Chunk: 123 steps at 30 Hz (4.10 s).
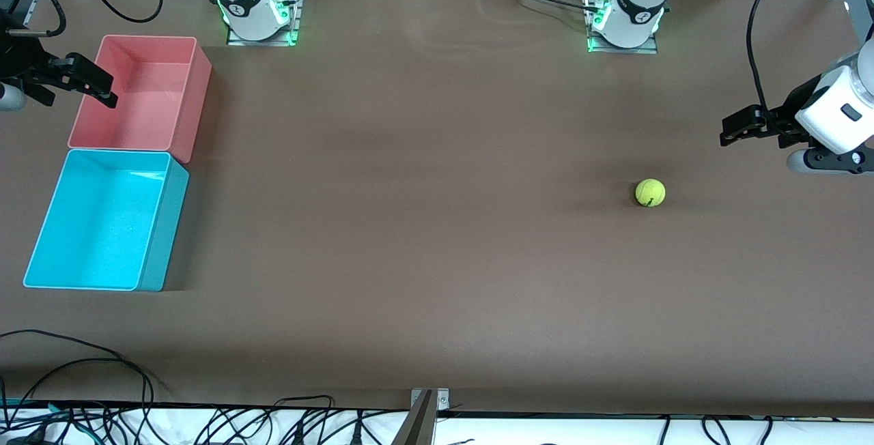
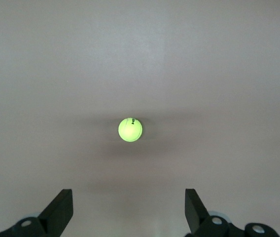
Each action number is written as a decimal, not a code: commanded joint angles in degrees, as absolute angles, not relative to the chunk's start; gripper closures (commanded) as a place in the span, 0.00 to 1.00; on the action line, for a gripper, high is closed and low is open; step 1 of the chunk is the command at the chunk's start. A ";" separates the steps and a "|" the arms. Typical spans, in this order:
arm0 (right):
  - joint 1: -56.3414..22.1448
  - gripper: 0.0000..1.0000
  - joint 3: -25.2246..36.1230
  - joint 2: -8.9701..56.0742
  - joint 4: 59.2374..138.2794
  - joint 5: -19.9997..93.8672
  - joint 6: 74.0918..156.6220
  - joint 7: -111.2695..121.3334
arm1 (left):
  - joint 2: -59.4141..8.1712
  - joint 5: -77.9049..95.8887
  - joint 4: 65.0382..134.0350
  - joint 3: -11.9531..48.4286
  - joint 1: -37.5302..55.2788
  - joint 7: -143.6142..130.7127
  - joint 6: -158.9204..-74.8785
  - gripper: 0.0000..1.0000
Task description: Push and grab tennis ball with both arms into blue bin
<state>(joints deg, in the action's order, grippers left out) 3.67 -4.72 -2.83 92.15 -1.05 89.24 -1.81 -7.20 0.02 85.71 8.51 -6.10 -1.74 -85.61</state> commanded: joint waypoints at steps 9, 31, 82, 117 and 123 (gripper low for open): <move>4.13 0.00 -5.01 -3.52 92.64 -0.97 88.68 -1.67 | -6.06 0.97 86.92 8.79 -6.68 -0.70 -86.13 0.00; 4.13 0.00 -5.01 -3.52 92.64 -0.97 88.77 -1.76 | -6.06 0.97 86.92 8.70 -6.68 -0.70 -86.22 0.00; 4.13 0.00 -4.92 -3.52 92.64 -0.97 88.68 -1.76 | -6.33 0.62 86.13 8.79 -6.50 -0.88 -86.40 0.00; 4.13 0.00 -4.92 -3.52 92.64 -0.88 88.59 -1.67 | -9.75 -2.55 86.92 8.35 -8.26 -2.10 -86.31 1.00; 4.13 0.00 -4.92 -3.52 92.72 -0.88 88.59 -1.67 | -12.39 -2.64 86.92 8.17 -8.35 -10.88 -86.66 1.00</move>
<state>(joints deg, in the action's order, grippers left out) 3.67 -4.72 -2.83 92.15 -1.05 88.93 -1.81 -10.08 -1.33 87.18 8.04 -8.32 -4.82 -86.01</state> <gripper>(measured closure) 0.000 0.991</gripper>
